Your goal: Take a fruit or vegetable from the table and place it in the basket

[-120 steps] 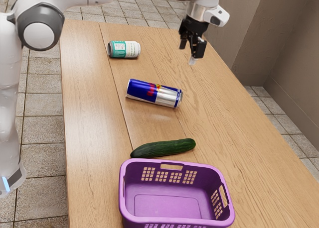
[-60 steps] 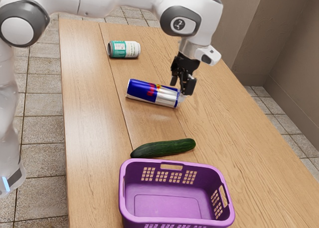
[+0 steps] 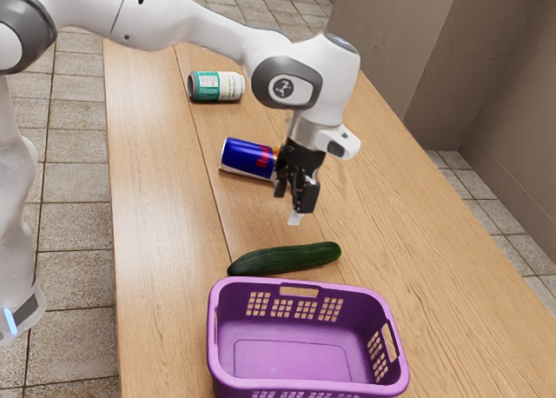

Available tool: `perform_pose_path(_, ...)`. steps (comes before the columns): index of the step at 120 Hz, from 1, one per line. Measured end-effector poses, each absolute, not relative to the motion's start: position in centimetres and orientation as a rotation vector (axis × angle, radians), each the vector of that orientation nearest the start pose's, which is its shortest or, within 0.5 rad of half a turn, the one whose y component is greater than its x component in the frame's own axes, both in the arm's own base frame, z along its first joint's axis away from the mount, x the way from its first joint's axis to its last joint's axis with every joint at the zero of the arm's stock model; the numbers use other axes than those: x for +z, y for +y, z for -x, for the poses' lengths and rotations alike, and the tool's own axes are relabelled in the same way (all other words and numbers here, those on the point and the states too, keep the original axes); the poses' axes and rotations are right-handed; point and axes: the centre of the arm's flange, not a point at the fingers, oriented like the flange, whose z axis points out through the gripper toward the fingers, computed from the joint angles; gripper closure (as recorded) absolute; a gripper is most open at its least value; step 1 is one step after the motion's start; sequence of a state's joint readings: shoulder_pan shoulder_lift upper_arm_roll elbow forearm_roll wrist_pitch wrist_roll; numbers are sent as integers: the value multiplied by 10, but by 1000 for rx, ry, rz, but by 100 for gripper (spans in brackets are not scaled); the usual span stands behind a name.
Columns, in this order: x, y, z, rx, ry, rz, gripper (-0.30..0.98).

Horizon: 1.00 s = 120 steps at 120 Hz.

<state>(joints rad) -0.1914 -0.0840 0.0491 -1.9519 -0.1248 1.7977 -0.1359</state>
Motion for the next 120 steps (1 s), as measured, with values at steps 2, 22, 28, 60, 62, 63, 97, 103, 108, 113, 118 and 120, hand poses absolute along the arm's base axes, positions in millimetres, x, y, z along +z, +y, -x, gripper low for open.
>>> perform_pose_path(2, 508, -86, -521, 140, -43, 3254, 0)
perform_pose_path(22, 498, -87, -522, 138, -76, 3268, 0)
perform_pose_path(28, 496, -88, -523, 139, -82, 3270, 0)
perform_pose_path(60, 473, -108, -520, 187, -67, 3286, 0)
perform_pose_path(62, 472, -109, -519, 190, -68, 3286, 0)
perform_pose_path(63, 471, -109, -519, 191, -69, 3286, 0)
perform_pose_path(97, 461, -100, -519, 207, -121, 3290, 0)
perform_pose_path(103, 458, -100, -519, 217, -123, 3289, 0)
perform_pose_path(108, 455, -102, -520, 225, -122, 3289, 0)
perform_pose_path(113, 453, -104, -520, 232, -120, 3289, 0)
perform_pose_path(118, 451, -106, -520, 238, -116, 3289, 0)
perform_pose_path(120, 450, -107, -521, 240, -114, 3289, 0)
